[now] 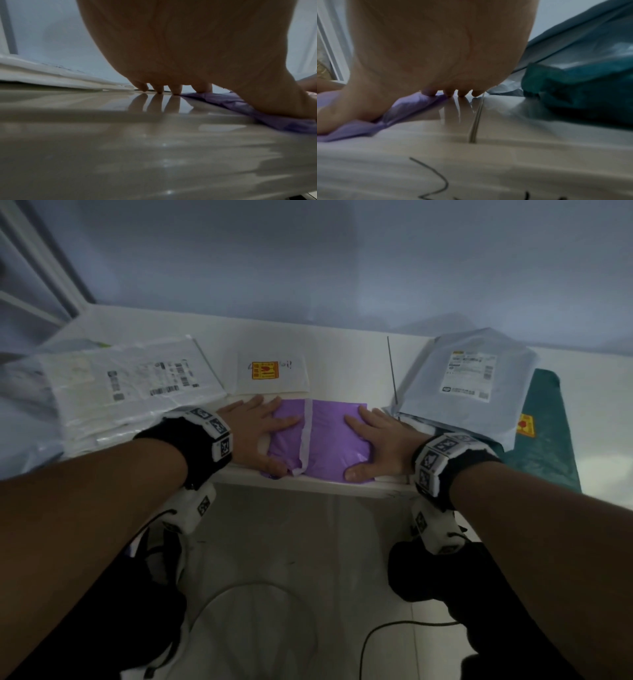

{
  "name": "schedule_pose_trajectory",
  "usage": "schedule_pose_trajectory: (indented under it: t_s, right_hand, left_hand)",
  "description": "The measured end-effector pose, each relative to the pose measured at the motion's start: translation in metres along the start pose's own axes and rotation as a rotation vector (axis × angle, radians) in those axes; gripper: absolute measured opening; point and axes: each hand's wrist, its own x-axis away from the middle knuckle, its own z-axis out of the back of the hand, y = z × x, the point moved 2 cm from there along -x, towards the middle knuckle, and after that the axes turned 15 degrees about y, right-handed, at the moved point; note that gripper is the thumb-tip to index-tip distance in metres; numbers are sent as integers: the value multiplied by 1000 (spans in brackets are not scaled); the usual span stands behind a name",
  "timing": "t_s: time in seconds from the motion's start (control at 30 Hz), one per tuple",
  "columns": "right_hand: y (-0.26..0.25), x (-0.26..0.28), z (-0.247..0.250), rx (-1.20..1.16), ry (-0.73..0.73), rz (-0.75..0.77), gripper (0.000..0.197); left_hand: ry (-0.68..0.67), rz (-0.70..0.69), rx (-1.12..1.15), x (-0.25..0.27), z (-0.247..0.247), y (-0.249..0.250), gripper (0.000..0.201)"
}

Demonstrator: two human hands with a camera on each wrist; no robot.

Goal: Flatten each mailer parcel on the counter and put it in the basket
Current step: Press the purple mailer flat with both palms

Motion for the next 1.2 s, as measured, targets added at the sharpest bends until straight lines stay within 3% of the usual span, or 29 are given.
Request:
schedule_pose_trajectory:
  t_s: [0.17, 0.43, 0.97, 1.03, 1.13, 1.2]
  right_hand:
    - [-3, -2, -1, 12, 20, -3, 140]
    - [-5, 2, 8, 26, -6, -9, 121]
    - [-11, 1, 14, 11, -50, -71, 129]
    - [-16, 2, 19, -30, -39, -80, 124]
    - [-29, 1, 34, -107, 88, -55, 104]
    - [-41, 0, 45, -80, 184, -13, 93]
  left_hand:
    - [5, 9, -2, -1, 1, 2, 123]
    - [-2, 20, -6, 5, 4, 2, 128]
    - [12, 63, -27, 10, 9, 5, 115]
    - [16, 84, 25, 11, 11, 7, 118]
    - [70, 107, 144, 10, 19, 9, 135]
    - [140, 97, 223, 9, 29, 13, 124]
